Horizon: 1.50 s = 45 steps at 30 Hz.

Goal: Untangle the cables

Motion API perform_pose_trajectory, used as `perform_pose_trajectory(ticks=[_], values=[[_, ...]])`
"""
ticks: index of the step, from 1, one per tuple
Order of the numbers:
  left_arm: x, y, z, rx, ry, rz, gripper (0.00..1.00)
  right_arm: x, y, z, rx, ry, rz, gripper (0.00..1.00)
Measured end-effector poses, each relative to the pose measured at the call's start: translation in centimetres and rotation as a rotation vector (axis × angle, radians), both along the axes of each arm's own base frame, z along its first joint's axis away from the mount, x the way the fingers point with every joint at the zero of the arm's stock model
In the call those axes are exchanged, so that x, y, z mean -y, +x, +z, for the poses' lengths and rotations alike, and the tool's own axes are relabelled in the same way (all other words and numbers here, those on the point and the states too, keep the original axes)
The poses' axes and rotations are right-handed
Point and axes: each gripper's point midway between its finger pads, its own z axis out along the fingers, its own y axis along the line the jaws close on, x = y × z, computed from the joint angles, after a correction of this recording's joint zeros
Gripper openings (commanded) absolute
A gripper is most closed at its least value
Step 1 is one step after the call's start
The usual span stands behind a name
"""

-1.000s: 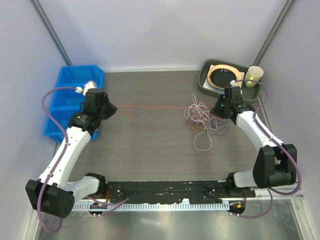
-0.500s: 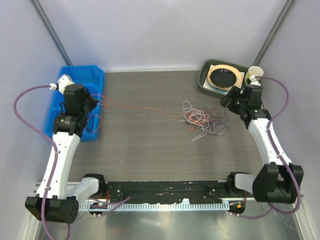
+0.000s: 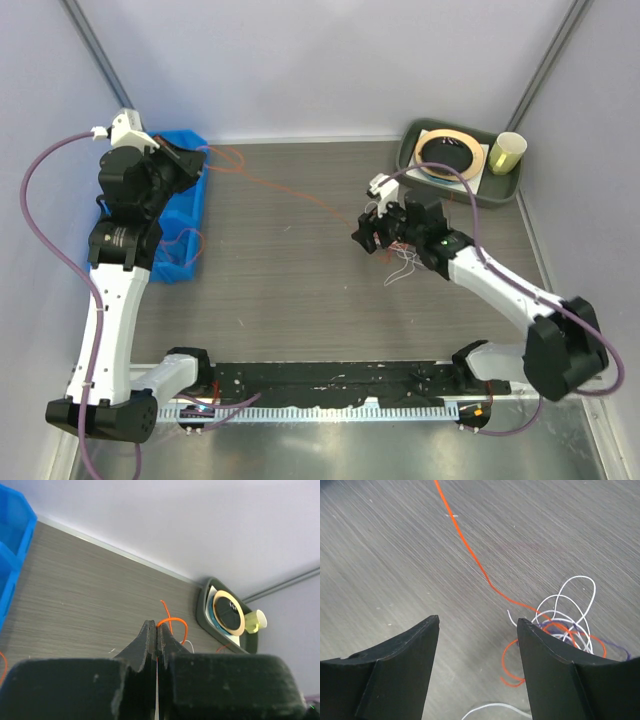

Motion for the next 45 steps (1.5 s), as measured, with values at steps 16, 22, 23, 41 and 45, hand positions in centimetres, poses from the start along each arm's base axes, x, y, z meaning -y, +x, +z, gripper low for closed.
perform_pose_trajectory(ticks=[16, 22, 23, 41, 45], values=[[0.3, -2.3, 1.7, 0.057, 0.016, -0.033, 0.0, -3.4, 6.4, -8.1, -0.011, -0.247, 0.152, 0.03], [0.0, -3.2, 1.8, 0.062, 0.022, -0.025, 0.0, -3.6, 8.0, -6.6, -0.003, -0.23, 0.093, 0.01], [0.0, -3.3, 1.8, 0.064, 0.022, -0.027, 0.0, -3.6, 8.0, -5.8, 0.002, -0.216, 0.079, 0.01], [14.7, -4.1, -11.5, -0.15, 0.102, -0.605, 0.06, -2.0, -2.8, 32.6, 0.421, 0.537, 0.066, 0.01], [18.8, -5.1, -11.0, -0.088, 0.103, -0.726, 0.11, -3.1, -3.2, 31.7, 0.318, 0.611, 0.104, 0.01]])
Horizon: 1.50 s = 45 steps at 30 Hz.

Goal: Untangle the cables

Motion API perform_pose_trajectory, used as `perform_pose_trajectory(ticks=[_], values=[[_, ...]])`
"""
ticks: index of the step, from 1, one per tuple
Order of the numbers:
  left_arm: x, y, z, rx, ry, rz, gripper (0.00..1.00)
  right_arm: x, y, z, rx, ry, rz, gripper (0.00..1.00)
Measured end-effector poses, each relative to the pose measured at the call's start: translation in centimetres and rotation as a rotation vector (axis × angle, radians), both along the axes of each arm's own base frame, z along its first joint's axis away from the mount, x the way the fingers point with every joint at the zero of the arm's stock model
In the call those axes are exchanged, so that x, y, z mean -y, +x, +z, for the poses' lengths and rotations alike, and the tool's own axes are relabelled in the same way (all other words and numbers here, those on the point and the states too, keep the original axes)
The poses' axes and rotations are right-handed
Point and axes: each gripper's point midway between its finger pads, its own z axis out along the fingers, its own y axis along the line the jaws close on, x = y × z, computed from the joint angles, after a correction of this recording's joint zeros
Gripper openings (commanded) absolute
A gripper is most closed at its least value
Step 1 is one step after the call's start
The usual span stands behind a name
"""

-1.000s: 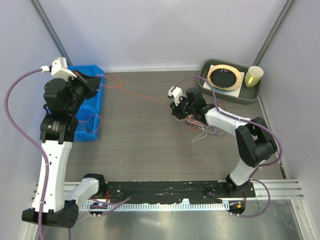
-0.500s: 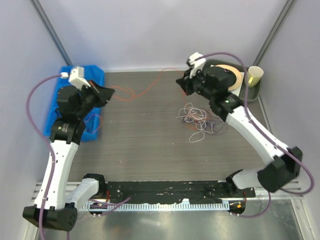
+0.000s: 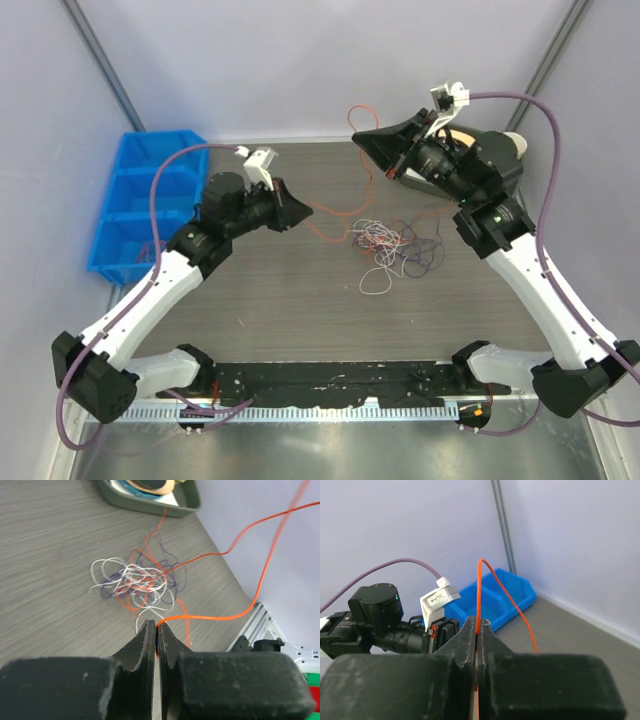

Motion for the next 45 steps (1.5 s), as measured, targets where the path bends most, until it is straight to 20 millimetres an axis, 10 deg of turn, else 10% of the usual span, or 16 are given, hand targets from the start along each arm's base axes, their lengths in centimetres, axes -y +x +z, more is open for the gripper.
perform_pose_trajectory(ticks=[8, 14, 26, 30, 33, 36, 39, 45], values=[[7.2, 1.1, -2.3, 0.091, -0.01, -0.098, 0.17, -2.3, 2.5, -4.5, -0.246, 0.06, 0.052, 0.01], [12.0, 2.2, -8.6, 0.073, 0.11, -0.108, 0.93, -1.8, 3.0, -4.5, -0.297, 0.113, 0.011, 0.01], [14.2, 5.3, -9.2, 0.194, 0.1, -0.044, 0.99, -0.7, 1.9, -3.4, -0.305, 0.176, -0.011, 0.01], [14.8, 6.3, -9.1, 0.235, 0.089, -0.031, 0.9, -0.6, 2.0, -3.3, -0.317, 0.19, -0.015, 0.01], [15.4, 7.0, -9.3, 0.245, 0.082, -0.019, 0.62, -0.5, 2.2, -3.2, -0.325, 0.202, -0.028, 0.01], [15.9, 7.8, -9.4, 0.255, 0.072, -0.003, 0.0, -0.3, 2.4, -3.2, -0.328, 0.209, -0.041, 0.01], [15.7, 8.4, -9.5, 0.257, 0.083, 0.034, 0.0, 0.0, 2.8, -3.4, -0.33, 0.211, -0.069, 0.03], [11.9, 8.7, -9.2, 0.258, 0.139, 0.19, 0.0, 3.0, 5.3, -5.9, -0.364, 0.162, -0.307, 0.6]])
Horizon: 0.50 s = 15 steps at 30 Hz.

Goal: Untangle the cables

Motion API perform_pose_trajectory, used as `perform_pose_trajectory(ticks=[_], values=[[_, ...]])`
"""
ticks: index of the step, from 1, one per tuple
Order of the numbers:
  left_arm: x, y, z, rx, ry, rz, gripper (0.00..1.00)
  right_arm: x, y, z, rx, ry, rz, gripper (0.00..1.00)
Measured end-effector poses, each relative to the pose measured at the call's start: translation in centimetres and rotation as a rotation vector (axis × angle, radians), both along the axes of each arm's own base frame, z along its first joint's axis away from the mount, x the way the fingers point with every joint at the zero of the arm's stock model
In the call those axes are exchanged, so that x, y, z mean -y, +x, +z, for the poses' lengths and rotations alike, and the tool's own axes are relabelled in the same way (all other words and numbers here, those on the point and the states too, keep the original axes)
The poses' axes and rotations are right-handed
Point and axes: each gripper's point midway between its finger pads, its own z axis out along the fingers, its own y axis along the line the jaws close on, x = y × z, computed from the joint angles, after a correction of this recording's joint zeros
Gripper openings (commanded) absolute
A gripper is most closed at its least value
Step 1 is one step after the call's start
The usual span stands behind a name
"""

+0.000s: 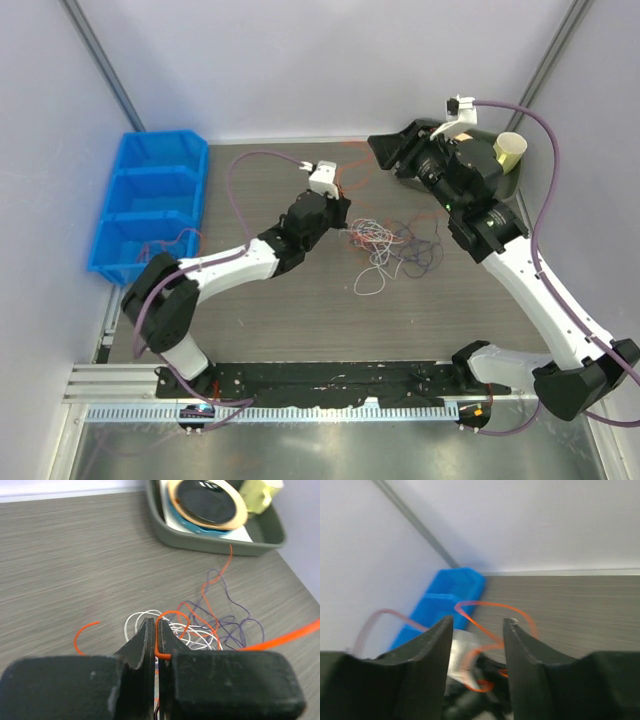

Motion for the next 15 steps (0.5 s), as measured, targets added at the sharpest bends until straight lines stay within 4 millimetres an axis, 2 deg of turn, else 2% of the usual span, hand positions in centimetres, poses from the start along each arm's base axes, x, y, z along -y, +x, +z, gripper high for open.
perform_pose_trajectory(ticks=[2, 6, 9, 12, 15], values=[[-2.3, -0.2, 1.1, 0.001, 0.026, 0.081, 0.0, 1.5, 0.6, -1.7, -0.028, -0.066, -0.078, 0.78], [-6.0, -0.3, 5.0, 0.028, 0.03, 0.21, 0.0, 3.7, 0.7, -6.3, -0.078, -0.251, -0.155, 0.83], [-8.3, -0.3, 7.1, 0.031, 0.03, 0.275, 0.0, 4.9, 0.1, -11.1, -0.11, -0.411, -0.157, 0.84], [-9.3, -0.2, 7.4, 0.008, 0.047, 0.301, 0.0, 5.3, -0.9, -17.2, -0.189, -0.562, -0.097, 0.83], [-9.9, -0.4, 6.5, -0.039, 0.074, 0.312, 0.0, 3.7, -2.3, -22.5, -0.253, -0.637, 0.068, 0.83]])
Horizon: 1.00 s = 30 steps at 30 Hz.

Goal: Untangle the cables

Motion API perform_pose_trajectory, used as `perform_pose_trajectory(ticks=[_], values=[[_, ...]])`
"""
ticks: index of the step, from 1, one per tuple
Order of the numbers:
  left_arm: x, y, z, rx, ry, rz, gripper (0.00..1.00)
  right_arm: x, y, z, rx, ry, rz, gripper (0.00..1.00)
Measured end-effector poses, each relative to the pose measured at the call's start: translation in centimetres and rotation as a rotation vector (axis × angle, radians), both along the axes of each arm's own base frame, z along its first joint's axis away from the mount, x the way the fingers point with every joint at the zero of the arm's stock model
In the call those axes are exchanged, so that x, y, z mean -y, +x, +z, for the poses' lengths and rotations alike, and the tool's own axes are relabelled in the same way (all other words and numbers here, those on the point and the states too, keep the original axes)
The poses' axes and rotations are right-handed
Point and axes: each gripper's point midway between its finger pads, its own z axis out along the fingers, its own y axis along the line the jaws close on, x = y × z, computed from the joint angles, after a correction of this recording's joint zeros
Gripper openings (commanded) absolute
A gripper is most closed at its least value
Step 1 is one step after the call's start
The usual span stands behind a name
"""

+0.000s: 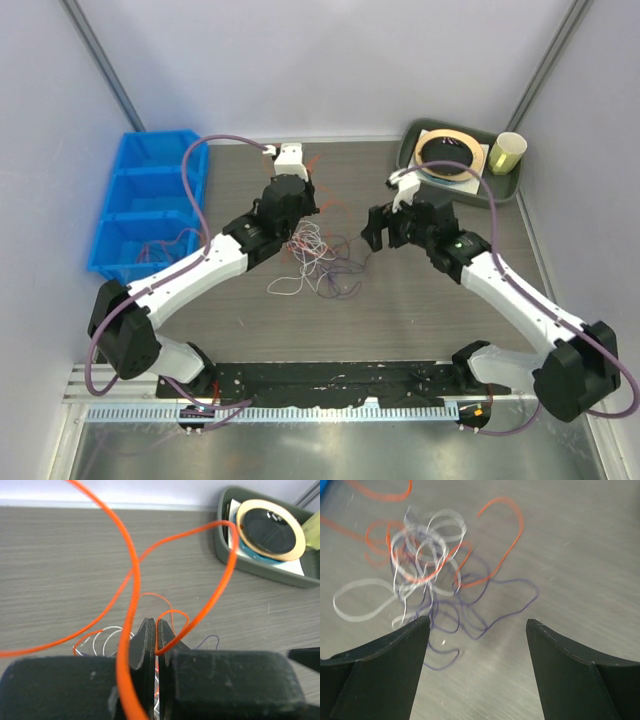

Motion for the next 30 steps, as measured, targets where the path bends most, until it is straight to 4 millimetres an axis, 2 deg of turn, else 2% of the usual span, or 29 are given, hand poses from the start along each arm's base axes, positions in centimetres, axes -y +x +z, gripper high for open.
perform_pose_trajectory(ticks=[1, 5, 8, 12, 17, 22, 24, 25, 27, 28, 29, 30], values=[[-0.1, -0.2, -0.3, -0.019, 0.006, 0.002, 0.0, -1.1, -0.7, -2.2, -0.043, -0.002, 0.077, 0.83], [-0.4, -0.7, -0.8, -0.072, 0.013, 0.011, 0.0, -4.4, -2.6, -7.0, -0.147, 0.048, 0.254, 0.83], [-0.6, -0.9, -0.6, -0.097, 0.004, 0.026, 0.0, -7.3, -3.6, -9.1, -0.167, 0.079, 0.348, 0.83], [-1.3, -1.5, -0.7, -0.131, -0.012, 0.055, 0.0, -11.3, -4.6, -10.5, -0.134, 0.072, 0.425, 0.83], [-1.9, -1.9, -1.1, -0.163, -0.043, 0.096, 0.0, -15.0, -4.4, -13.6, -0.091, 0.038, 0.365, 0.83], [-2.4, -2.2, -1.9, -0.198, -0.042, 0.129, 0.0, -16.2, -3.4, -16.6, -0.084, 0.021, 0.225, 0.83], [-2.6, -2.2, -2.0, -0.204, -0.047, 0.138, 0.0, -16.7, -2.7, -17.7, -0.067, 0.007, 0.167, 0.8], [-2.7, -2.1, -2.0, -0.207, -0.051, 0.142, 0.0, -16.8, -2.1, -18.0, -0.052, 0.001, 0.137, 0.77], [-2.9, -2.0, -2.1, -0.211, -0.056, 0.148, 0.0, -16.9, -1.1, -18.4, -0.026, -0.015, 0.083, 0.58], [-3.1, -1.9, -2.1, -0.212, -0.057, 0.151, 0.0, -16.9, -0.5, -18.4, -0.011, -0.026, 0.059, 0.44], [-3.2, -1.8, -2.1, -0.214, -0.06, 0.152, 0.0, -16.9, 0.0, -18.3, 0.003, -0.034, 0.031, 0.19], [-3.5, -1.6, -2.1, -0.216, -0.062, 0.154, 0.0, -16.8, 0.6, -18.1, 0.017, -0.04, 0.002, 0.13]])
